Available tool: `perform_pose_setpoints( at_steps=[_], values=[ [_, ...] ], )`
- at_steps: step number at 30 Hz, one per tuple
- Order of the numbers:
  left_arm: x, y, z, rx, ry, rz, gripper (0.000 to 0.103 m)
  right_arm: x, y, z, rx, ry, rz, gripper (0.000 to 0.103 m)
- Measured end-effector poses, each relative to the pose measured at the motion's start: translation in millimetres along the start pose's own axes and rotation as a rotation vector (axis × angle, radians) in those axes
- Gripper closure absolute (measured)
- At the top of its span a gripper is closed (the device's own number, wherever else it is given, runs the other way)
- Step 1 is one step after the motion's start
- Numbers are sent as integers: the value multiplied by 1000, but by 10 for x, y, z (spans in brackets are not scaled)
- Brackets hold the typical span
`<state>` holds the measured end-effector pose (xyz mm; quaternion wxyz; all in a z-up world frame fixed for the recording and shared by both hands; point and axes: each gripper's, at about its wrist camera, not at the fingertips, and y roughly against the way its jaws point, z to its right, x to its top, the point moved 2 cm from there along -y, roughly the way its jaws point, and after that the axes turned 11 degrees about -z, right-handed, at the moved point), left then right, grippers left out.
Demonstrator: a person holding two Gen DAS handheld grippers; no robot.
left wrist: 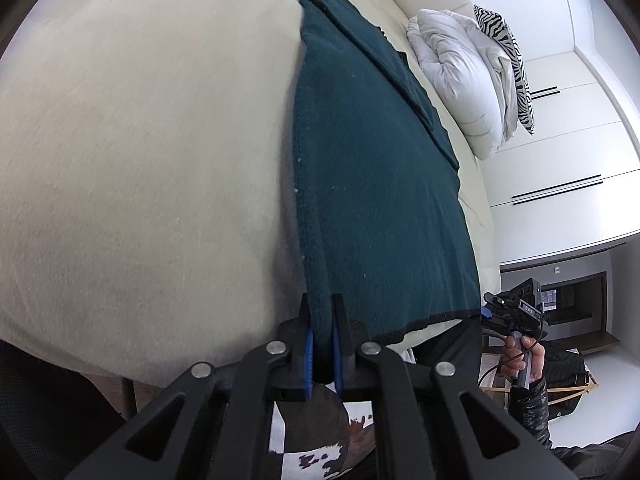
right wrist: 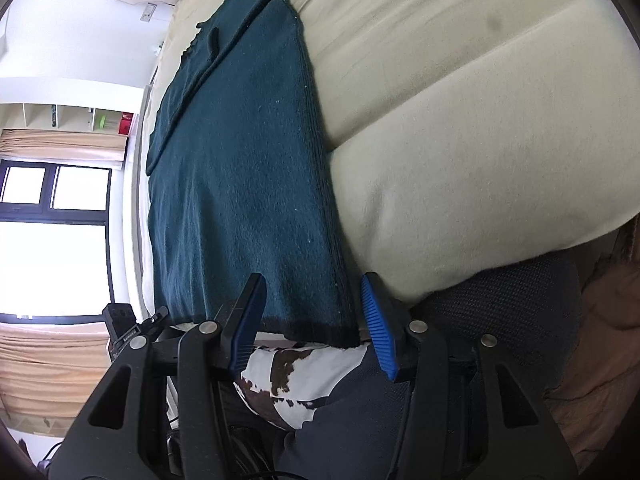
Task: Fold small clothes
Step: 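Grasp the sweater hem with both grippers, then lift the hem with both grippers and fold it toward the collar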
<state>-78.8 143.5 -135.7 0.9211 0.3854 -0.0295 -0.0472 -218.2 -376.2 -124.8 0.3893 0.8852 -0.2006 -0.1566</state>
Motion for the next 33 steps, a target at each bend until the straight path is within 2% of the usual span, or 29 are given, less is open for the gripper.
perform_pose_setpoints(
  at_steps=[3, 5, 7, 9, 11, 15, 20, 30, 33],
  values=[
    [-13, -10, 16, 0, -2, 2, 95, -24, -10, -15, 5, 2, 5, 57],
    [-23, -11, 23, 2, -6, 2, 96, -28, -27, -25, -8, 5, -2, 69],
    [-34, -5, 30, 3, -10, 4, 96, -20, -54, -20, -8, 4, -4, 71],
    [-42, 11, 40, 3, -12, 10, 96, -28, -63, -13, 0, 4, 4, 78],
    [-51, 39, 75, 8, -19, 25, 97, -42, -58, -7, -3, 5, 17, 94],
    [-79, 117, 219, -2, -53, 61, 97, -90, 10, -50, -9, 35, 56, 97],
    [-69, 268, 399, -63, -80, 112, 97, -108, 166, -197, 21, 70, 117, 97],
    [221, 684, 792, -258, -110, 282, 97, 120, 749, -634, 222, 147, 295, 97],
    [343, 732, 856, -286, -111, 313, 97, 274, 823, -779, 262, 159, 321, 97]
  ],
)
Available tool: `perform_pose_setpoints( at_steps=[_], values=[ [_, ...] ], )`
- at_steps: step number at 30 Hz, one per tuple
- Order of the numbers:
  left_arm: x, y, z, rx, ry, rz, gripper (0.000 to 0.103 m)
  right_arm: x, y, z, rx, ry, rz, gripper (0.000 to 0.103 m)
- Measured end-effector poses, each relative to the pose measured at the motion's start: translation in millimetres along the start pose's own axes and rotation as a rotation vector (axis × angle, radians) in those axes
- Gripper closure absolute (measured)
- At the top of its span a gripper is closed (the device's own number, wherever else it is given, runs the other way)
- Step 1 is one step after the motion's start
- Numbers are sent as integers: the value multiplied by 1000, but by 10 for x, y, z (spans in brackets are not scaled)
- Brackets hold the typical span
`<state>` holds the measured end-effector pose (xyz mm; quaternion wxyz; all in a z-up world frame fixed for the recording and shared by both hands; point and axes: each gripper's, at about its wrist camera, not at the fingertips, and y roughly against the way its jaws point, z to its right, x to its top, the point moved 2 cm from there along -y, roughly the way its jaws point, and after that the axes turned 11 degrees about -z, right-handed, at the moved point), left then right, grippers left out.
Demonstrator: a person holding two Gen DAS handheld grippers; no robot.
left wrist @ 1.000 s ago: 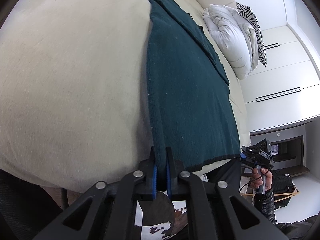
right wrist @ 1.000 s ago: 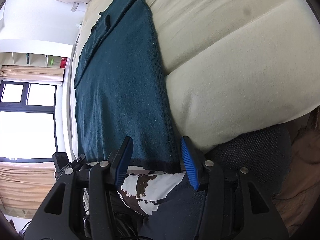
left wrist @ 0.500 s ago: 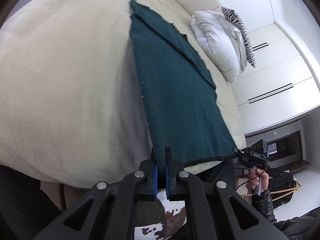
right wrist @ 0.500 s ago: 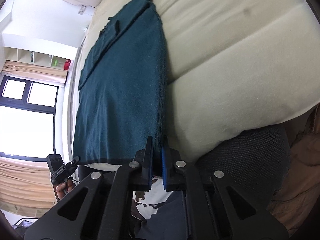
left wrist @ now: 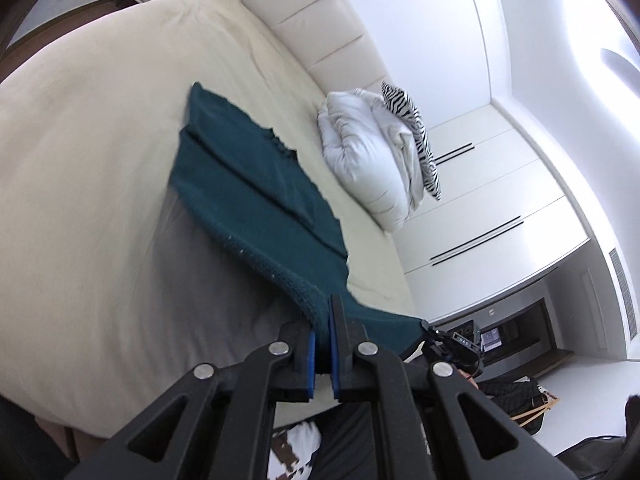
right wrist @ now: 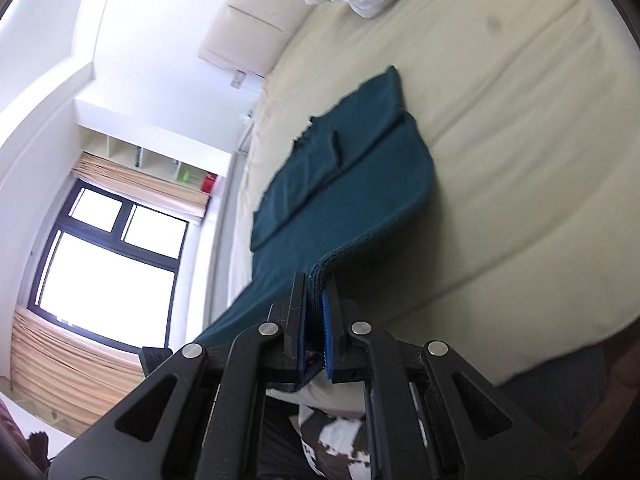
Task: Fold small clothes
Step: 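Lift the hem with both grippers and fold it toward the collar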
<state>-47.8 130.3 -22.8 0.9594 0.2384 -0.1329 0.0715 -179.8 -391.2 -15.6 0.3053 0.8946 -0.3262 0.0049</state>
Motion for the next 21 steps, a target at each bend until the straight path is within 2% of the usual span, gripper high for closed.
perform_pose_setpoints(
  at_steps=[3, 8, 16, 21],
  values=[
    [171, -38, -5, -33, 18, 30, 97, 221, -46, -120, 30, 14, 34, 97],
    [489, -78, -22, -48, 24, 56, 97, 634, -175, -247, 70, 3, 80, 97],
    [1167, -249, -173, -66, 70, 125, 97, 1383, -489, -340, 58, -10, 141, 97],
    [1642, -457, -234, -47, 68, 155, 97, 1903, -736, -271, 34, -42, 184, 97]
  ],
)
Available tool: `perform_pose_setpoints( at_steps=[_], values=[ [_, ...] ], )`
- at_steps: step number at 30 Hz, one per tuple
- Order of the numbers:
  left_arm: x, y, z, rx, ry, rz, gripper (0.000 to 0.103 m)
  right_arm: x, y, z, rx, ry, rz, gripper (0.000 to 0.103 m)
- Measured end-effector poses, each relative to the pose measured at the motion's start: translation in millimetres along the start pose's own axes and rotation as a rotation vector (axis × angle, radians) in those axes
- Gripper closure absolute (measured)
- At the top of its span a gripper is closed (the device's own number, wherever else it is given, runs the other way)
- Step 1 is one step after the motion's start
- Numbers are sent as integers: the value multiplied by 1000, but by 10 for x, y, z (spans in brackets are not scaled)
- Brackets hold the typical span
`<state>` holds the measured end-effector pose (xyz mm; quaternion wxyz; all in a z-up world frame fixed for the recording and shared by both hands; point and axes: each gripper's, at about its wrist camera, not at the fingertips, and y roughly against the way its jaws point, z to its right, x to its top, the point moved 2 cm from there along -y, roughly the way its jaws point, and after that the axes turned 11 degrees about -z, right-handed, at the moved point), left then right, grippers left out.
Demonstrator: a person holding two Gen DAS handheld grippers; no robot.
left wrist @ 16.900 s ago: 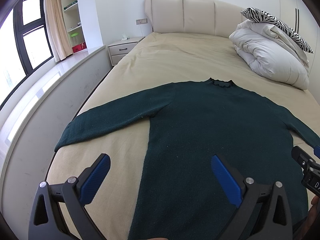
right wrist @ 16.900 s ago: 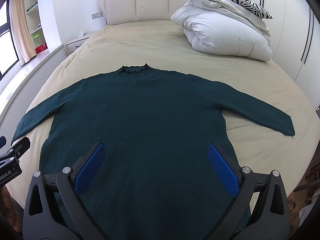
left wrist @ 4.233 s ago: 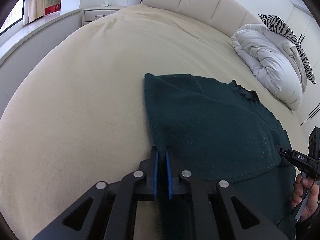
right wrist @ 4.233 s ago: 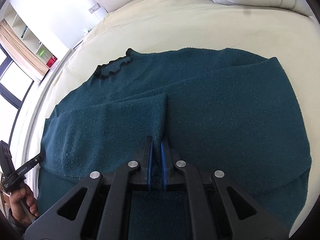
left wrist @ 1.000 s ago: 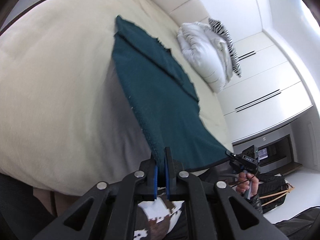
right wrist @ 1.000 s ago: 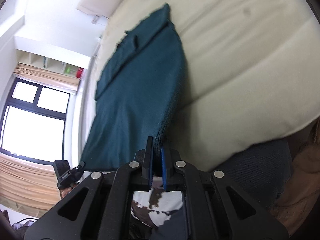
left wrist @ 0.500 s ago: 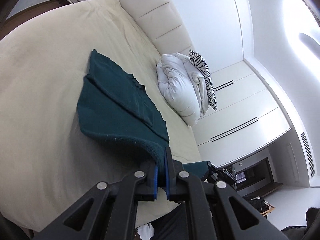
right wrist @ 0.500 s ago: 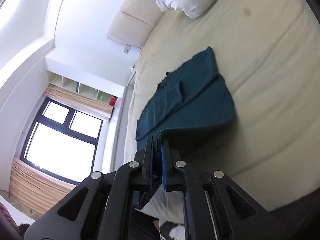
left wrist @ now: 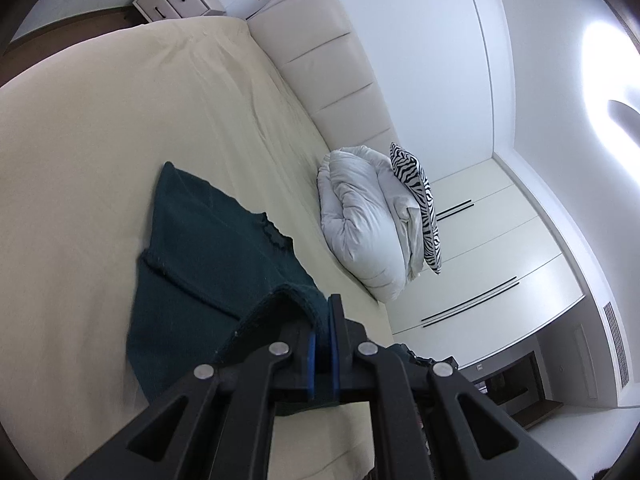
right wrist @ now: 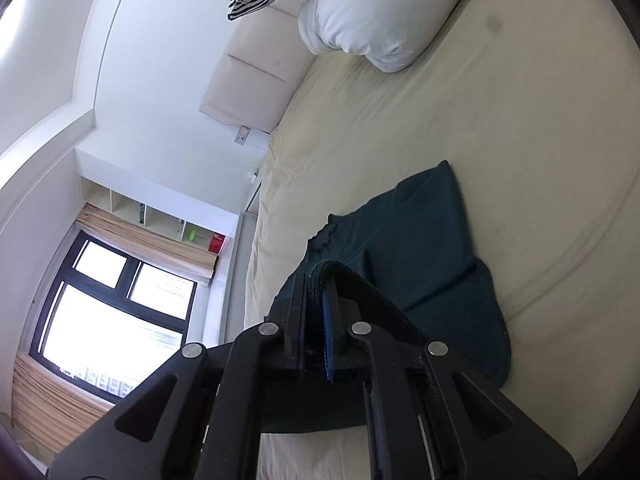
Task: Fold small clothes
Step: 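Lift the hem with both grippers and fold it toward the collar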
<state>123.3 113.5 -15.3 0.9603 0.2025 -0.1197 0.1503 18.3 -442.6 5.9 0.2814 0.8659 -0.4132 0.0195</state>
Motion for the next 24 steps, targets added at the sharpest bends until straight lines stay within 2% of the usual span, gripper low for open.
perform_pose_setpoints(
  at_steps=[7, 15, 21, 22, 24],
  values=[
    [635, -431, -230, 26, 26, 21, 97, 573, -506, 197, -56, -36, 32, 97],
    [1100, -852, -789, 80, 113, 26, 97, 1164, -1230, 495, -145, -64, 33, 97],
    [1394, -1171, -1076, 163, 139, 16, 96, 1542, -1786, 709, -193, -83, 17, 97],
    [1440, -1236, -1124, 184, 142, 10, 94, 1601, -1863, 764, -210, -88, 10, 95],
    [1493, -1331, -1185, 202, 144, -4, 71, 1683, -2016, 916, -255, -109, 23, 93]
  ],
)
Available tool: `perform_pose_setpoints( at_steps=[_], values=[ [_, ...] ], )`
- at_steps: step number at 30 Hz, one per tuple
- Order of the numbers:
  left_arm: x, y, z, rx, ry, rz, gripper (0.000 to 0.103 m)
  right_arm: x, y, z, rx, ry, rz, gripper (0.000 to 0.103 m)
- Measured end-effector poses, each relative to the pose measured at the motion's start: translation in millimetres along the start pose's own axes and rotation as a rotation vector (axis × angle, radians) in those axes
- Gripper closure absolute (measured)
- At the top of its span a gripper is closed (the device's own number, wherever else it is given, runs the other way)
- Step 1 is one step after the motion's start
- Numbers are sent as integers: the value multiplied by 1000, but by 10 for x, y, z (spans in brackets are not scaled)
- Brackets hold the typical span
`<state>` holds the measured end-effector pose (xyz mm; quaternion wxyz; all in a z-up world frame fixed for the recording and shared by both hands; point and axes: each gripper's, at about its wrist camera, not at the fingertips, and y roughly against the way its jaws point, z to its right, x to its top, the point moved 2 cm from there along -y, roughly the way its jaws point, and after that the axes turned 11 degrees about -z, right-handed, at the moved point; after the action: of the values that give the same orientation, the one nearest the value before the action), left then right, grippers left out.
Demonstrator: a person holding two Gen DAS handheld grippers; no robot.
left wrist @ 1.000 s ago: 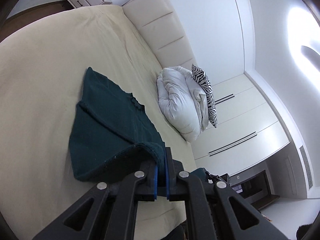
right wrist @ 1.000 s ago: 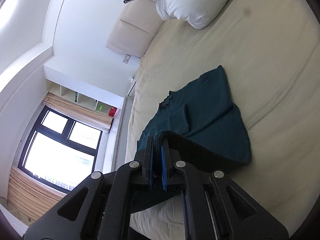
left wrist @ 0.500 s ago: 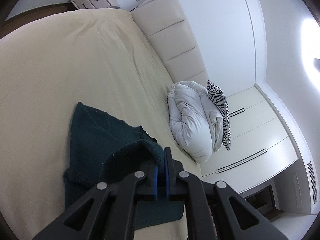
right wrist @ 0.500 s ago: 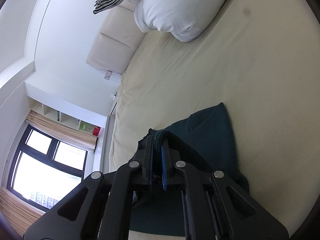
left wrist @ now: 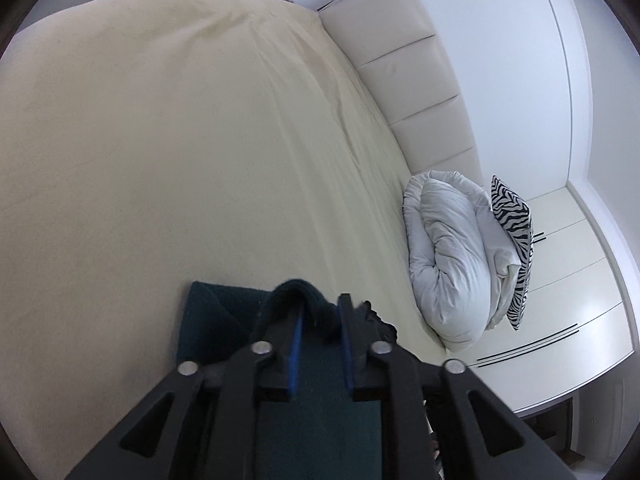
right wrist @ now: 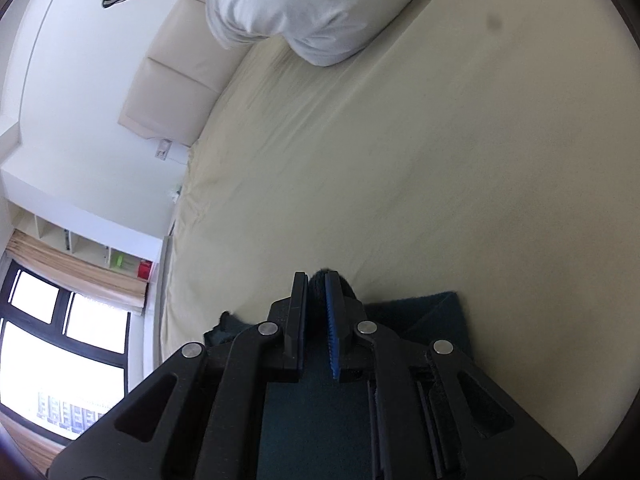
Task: Fold small clothes
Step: 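Lift the hem with both grippers and fold it toward the collar, then open both grippers and release the folded hem onto the sweater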
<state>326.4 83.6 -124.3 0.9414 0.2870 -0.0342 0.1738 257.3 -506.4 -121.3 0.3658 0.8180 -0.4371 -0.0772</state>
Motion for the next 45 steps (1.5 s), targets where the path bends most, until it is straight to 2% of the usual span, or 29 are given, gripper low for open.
perform_pose_setpoints(
  at_steps=[1, 3, 5, 6, 10, 12, 15, 16, 17, 23, 26, 30, 31, 33, 35, 38, 40, 45],
  values=[
    [13, -33, 6, 4, -5, 0, 66, 25, -43, 47, -3, -8, 2, 93],
    [2, -39, 42, 13, -18, 4, 44, 82, -112, 131, -3, -30, 14, 91],
    [-36, -2, 89, 21, -30, 5, 35, 94, -92, 152, -14, -7, 32, 91],
    [-59, 24, 123, 23, -43, 6, 35, 83, -81, 146, -33, 11, 32, 91],
    [-269, 204, 243, 61, -110, 6, 34, -10, 111, 100, -63, 81, 37, 89],
    [-408, 319, 261, 89, -138, 18, 34, -131, 206, 17, -102, 145, 30, 82],
    [-663, 481, 250, 128, -179, 30, 34, -382, 364, -87, -133, 239, 18, 65],
    [-765, 525, 246, 145, -190, 31, 34, -470, 400, -121, -142, 269, 11, 53],
    [-849, 551, 239, 158, -201, 26, 34, -561, 438, -151, -153, 299, 7, 49],
    [-1327, 675, 229, 244, -269, 23, 34, -1047, 590, -123, -193, 429, -69, 49],
    [-1481, 659, 186, 315, -303, 24, 35, -1351, 723, -23, -202, 433, -73, 49],
    [-1587, 627, 110, 352, -319, 17, 35, -1560, 806, 26, -194, 438, -78, 49],
    [-1597, 615, 91, 358, -317, 18, 37, -1618, 832, 13, -206, 460, -74, 49],
    [-1604, 609, 69, 370, -312, 18, 50, -1697, 873, -31, -235, 504, -60, 51],
    [-1623, 634, 88, 376, -330, 25, 58, -1744, 919, -65, -249, 523, -37, 51],
    [-1655, 637, 133, 394, -366, 25, 62, -1772, 1005, -86, -246, 535, -7, 51],
    [-1670, 616, 154, 405, -384, 19, 63, -1762, 983, -88, -256, 541, -22, 51],
    [-1669, 578, 117, 421, -387, 5, 68, -1776, 866, -11, -333, 550, -58, 60]
  ],
)
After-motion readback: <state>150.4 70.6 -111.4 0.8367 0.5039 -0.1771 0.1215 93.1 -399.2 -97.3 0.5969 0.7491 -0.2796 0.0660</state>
